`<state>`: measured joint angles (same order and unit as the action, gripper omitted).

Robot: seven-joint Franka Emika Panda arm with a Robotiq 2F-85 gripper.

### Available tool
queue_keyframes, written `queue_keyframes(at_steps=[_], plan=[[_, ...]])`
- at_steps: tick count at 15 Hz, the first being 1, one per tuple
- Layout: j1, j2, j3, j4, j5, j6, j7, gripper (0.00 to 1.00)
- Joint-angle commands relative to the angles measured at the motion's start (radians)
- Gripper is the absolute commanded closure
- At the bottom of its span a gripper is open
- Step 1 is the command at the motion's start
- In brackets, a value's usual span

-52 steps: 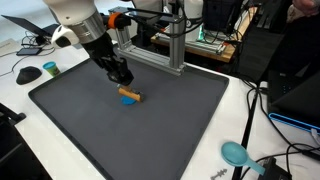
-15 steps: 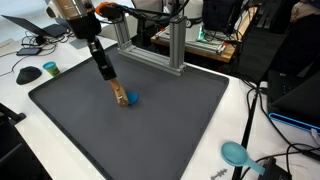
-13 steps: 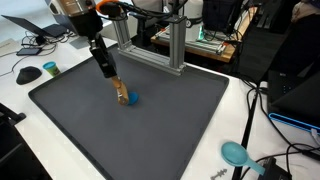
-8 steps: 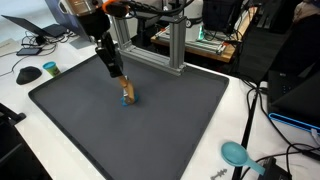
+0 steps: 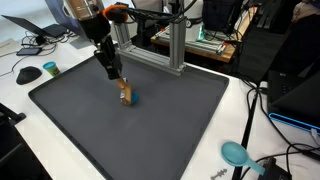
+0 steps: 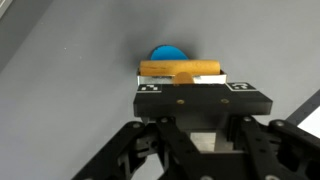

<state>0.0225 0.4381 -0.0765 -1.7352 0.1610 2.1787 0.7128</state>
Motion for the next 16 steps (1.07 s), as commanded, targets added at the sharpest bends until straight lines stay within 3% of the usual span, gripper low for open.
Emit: queue_keyframes(at_steps=[1, 9, 16], plan=[[0.003, 0.007, -0.003, 0.009, 0.0, -0.011, 0.008, 0.78], [0.009, 0.048, -0.009, 0.026, -0.009, -0.015, 0.026, 0.78], [0.008, 0.124, -0.007, 0.114, -0.011, -0.09, 0.023, 0.78]])
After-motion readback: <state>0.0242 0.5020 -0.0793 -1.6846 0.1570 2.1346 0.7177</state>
